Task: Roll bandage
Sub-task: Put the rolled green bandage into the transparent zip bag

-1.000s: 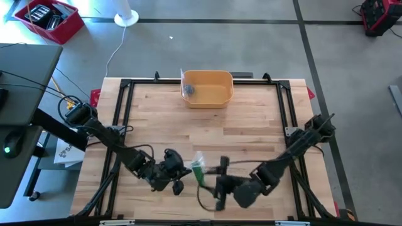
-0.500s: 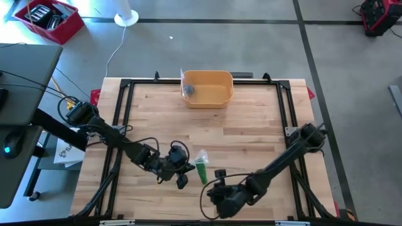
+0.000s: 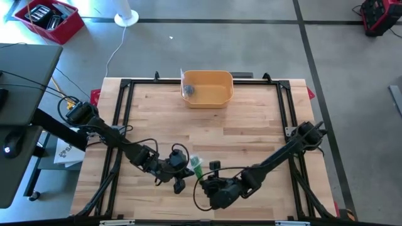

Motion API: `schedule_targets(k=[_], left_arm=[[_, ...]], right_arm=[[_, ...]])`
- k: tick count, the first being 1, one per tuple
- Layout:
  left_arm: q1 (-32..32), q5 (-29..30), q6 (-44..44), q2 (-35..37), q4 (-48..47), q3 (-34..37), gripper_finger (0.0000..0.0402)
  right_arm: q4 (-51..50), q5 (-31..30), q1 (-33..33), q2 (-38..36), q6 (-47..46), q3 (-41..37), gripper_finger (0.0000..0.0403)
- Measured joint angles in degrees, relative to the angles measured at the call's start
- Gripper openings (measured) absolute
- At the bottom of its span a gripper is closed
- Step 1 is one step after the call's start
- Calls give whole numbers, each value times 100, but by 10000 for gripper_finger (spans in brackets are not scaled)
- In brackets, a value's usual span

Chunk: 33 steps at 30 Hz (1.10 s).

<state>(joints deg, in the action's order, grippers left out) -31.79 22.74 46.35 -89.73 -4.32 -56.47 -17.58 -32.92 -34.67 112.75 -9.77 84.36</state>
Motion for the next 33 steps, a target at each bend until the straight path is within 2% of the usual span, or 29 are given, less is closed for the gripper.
schedule_targets(k=[8, 13, 17, 20, 24, 33], left_arm=[[-54, -422, -44, -153, 72, 4, 0], [-83, -812, -188, -247, 281, 11, 0], [-119, -968, -551, -175, 872, 7, 0], [-133, -973, -715, -127, 1071, -9, 0], [-112, -898, -702, -127, 817, -9, 0], [-111, -536, -27, -122, -386, -5, 0]], right_arm=[[537, -96, 146, -2, 276, 0, 0], [505, -132, 300, -7, -7, 2, 0], [106, 346, 524, -11, -477, 2, 0], [186, 527, 559, -9, -303, 2, 0], [488, 541, 415, -41, 76, 0, 0], [666, -15, 13, -386, 302, 4, 0]])
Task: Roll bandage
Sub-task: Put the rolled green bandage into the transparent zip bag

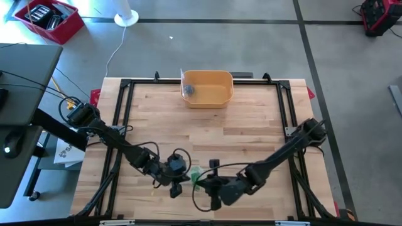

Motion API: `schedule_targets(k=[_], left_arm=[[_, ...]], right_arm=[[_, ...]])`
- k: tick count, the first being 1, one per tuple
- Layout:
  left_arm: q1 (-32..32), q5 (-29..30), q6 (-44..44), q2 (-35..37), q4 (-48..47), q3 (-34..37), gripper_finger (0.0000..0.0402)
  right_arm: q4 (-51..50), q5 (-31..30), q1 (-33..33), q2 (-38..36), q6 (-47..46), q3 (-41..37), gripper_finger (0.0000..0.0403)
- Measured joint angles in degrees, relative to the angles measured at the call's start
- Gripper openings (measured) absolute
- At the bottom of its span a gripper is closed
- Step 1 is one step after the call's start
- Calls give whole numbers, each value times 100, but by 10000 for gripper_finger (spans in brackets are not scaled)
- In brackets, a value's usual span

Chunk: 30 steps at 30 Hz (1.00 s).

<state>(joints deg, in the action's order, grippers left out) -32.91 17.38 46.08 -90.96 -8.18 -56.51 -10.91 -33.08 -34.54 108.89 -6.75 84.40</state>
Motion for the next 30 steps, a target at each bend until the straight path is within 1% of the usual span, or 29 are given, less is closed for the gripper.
schedule_targets(k=[2, 5, 6, 8, 10, 13, 15, 16, 19, 21, 23, 30], left_arm=[[0, 29, 18, 0, -19, 0, 0], [2, 34, 19, 0, -7, 0, 0], [2, 34, 20, 0, -8, 0, 0], [2, 36, 20, 0, -2, 0, 0], [2, 36, 20, 0, -1, 0, 0], [2, 47, 6, 0, 88, 0, 0], [2, 47, -48, 0, 146, 0, 0], [2, 44, -62, 0, 212, 0, 0], [2, 28, -90, 0, 285, 0, 0], [3, -84, -145, 0, 337, 0, 0], [4, -197, -219, 1, 397, 0, 0], [-11, -517, -471, 0, 623, 13, 0]], right_arm=[[11, -89, -93, -102, 83, 0, 0], [-138, -30, -223, -161, 200, 2, 0], [-279, 138, -269, -161, 232, 2, 0], [-594, 657, -324, -151, 213, 2, 0], [-753, 1138, -362, -70, 3, 2, 0], [-685, 1418, -356, 200, -130, 0, 0], [-501, 1357, -334, 381, -51, -4, 0], [-371, 1221, -319, 455, 2, -4, 0], [-135, 601, -255, 565, 122, -4, 0], [-57, 182, -205, 553, 153, -4, 0], [-33, -57, -167, 497, 226, -4, 0], [424, -73, -24, 394, 226, -2, 0]])
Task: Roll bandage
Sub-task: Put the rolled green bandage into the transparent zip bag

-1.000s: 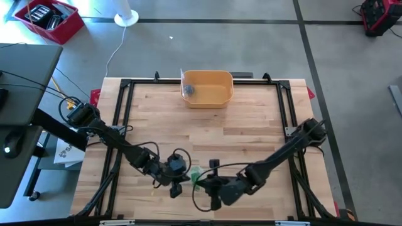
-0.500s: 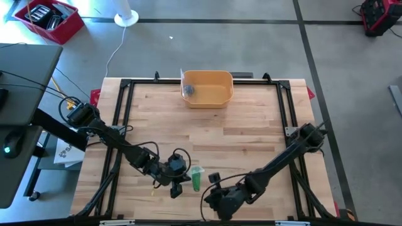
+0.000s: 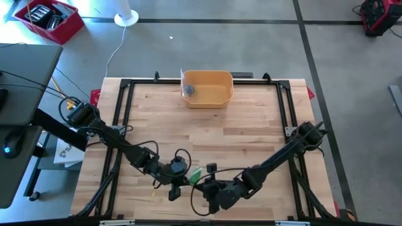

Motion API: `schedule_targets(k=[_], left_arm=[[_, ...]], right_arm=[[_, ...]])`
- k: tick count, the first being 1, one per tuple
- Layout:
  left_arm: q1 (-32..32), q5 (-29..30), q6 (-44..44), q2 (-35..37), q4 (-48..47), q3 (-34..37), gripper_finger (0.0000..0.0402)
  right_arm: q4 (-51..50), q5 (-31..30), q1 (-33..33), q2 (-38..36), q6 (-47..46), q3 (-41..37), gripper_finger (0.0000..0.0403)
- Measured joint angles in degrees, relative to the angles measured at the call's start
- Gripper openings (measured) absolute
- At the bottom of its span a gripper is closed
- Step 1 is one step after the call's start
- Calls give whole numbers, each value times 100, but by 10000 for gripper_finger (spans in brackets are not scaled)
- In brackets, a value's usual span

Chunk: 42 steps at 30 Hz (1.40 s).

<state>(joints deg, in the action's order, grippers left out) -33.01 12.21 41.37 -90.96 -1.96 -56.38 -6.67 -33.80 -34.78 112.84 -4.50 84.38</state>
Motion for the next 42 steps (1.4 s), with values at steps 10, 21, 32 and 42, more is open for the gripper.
schedule_targets(k=[10, 21, 32, 42], left_arm=[[-76, -361, -616, 15, 700, -24, 0], [-66, -49, -613, 46, 635, -22, 0], [24, 411, -509, 46, 149, -11, 0], [85, 347, -558, 46, 236, -11, 0]], right_arm=[[-545, 177, 358, 147, -1119, -8, 0], [-618, -110, 161, -69, -1048, -4, 0], [-705, -110, -278, -205, -998, 0, 0], [-765, -649, -390, -303, -1011, 0, 80]])
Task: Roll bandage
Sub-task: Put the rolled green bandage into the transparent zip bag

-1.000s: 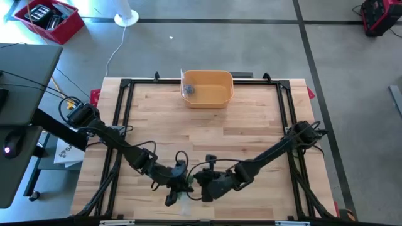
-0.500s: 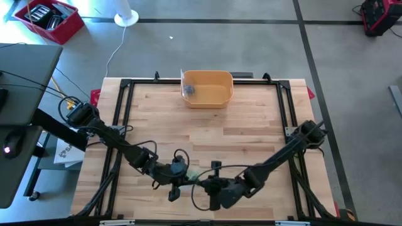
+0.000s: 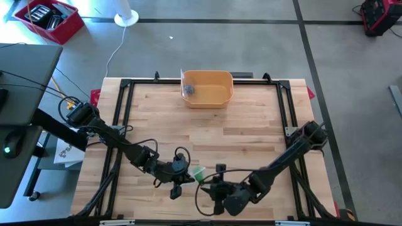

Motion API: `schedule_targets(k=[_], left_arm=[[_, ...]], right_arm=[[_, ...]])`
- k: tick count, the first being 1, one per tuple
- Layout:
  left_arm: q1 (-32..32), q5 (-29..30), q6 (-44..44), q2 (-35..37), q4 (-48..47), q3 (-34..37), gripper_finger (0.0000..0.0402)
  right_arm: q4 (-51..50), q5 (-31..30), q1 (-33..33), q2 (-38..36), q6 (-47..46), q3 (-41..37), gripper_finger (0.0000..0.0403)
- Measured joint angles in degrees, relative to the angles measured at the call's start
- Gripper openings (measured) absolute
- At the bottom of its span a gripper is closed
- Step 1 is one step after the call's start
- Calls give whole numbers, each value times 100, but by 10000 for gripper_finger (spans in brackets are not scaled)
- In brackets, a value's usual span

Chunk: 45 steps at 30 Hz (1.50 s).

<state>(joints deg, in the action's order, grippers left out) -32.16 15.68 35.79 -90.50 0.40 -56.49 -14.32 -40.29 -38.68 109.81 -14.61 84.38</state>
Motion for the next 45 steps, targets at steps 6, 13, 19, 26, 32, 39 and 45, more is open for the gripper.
schedule_targets(k=[6, 13, 19, 26, 32, 39, 45], left_arm=[[-2, -48, -2, 0, 198, 0, 0], [69, -434, -149, 0, 774, 0, 0], [146, -875, -138, 0, 1097, 0, 0], [223, -964, 2, 0, 1162, 0, 0], [227, -1055, 15, 0, 1198, 0, 0], [225, -1079, 13, 0, 1250, 0, 0], [230, -1105, 12, -2, 1307, 0, 0]], right_arm=[[137, 40, -168, -230, 639, 0, 124], [127, 126, -438, -299, 1050, 0, 129], [-203, -33, -748, -303, 1973, 0, 130], [-537, -407, -581, -303, 3027, 0, 130], [-950, -395, -222, -303, 3526, 0, 130], [-1325, 623, 229, -294, 3926, 0, 119], [-1359, 787, 433, -110, 3961, 0, 67]])
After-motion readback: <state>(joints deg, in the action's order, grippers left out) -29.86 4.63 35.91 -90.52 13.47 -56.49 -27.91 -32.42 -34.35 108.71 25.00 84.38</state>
